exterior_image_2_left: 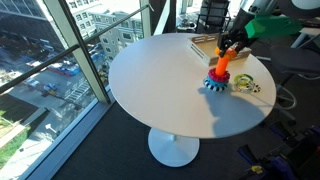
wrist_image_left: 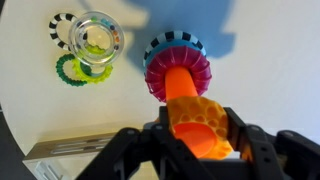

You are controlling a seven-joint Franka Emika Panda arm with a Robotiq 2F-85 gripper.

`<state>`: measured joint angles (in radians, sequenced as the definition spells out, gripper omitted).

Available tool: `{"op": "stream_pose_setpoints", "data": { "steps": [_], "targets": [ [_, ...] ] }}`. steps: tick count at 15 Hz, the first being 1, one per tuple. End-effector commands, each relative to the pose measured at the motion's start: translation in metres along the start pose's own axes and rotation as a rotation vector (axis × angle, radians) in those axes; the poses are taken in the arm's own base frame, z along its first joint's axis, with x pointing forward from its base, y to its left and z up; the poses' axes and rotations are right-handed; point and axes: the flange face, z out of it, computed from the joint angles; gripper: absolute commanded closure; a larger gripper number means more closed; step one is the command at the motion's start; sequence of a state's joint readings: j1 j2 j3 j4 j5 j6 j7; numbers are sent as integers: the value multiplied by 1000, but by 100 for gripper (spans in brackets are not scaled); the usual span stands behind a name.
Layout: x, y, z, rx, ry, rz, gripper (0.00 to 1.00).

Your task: Remove the orange ring from the stand

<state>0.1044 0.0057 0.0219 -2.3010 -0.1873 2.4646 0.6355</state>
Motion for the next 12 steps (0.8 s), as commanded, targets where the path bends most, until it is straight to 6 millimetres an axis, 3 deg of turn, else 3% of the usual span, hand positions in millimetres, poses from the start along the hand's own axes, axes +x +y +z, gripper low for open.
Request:
{"op": "stream_pose_setpoints", "data": {
  "steps": [1, 3, 4, 6, 8, 9, 10, 12],
  "targets": [
    [2, 2, -16, 11, 1, 4, 45],
    [1, 1, -19, 13, 5, 3, 40],
    [1, 1, -21, 15, 9, 3, 28],
    [2, 1, -25, 19, 15, 4, 17],
    [2, 1, -29, 24, 23, 4, 13],
    [2, 1, -31, 25, 27, 4, 17],
    [2, 1, -33, 27, 30, 5, 36],
    [3, 2, -36, 30, 35, 7, 44]
  ]
}}
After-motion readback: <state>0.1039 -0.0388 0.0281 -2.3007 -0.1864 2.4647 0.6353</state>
